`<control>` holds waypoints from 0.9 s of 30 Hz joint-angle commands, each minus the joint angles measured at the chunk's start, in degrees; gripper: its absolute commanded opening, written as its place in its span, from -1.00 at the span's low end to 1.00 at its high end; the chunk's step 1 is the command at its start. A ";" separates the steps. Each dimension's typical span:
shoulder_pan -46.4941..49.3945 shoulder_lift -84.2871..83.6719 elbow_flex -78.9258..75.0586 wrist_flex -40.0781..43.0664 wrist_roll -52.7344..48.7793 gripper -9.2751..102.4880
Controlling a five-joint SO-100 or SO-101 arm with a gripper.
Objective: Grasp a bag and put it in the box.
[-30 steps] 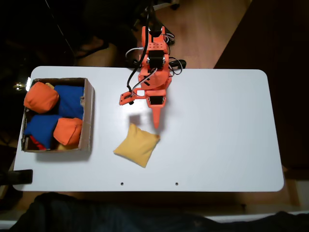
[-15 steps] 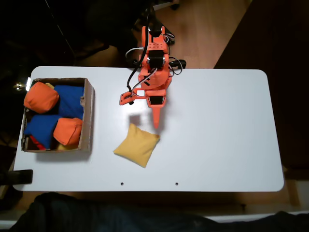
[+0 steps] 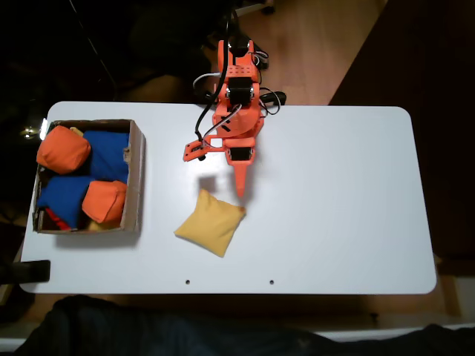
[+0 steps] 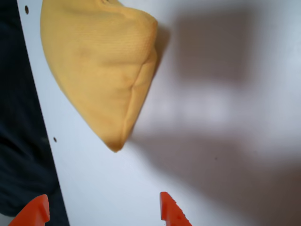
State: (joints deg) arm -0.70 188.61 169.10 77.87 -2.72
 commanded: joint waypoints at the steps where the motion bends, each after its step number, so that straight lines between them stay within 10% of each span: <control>1: 0.26 0.18 -1.23 -0.35 -0.18 0.00; 27: 2.02 -0.35 -1.23 -1.49 2.55 0.00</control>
State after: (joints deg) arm 0.62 188.61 169.10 77.43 -1.05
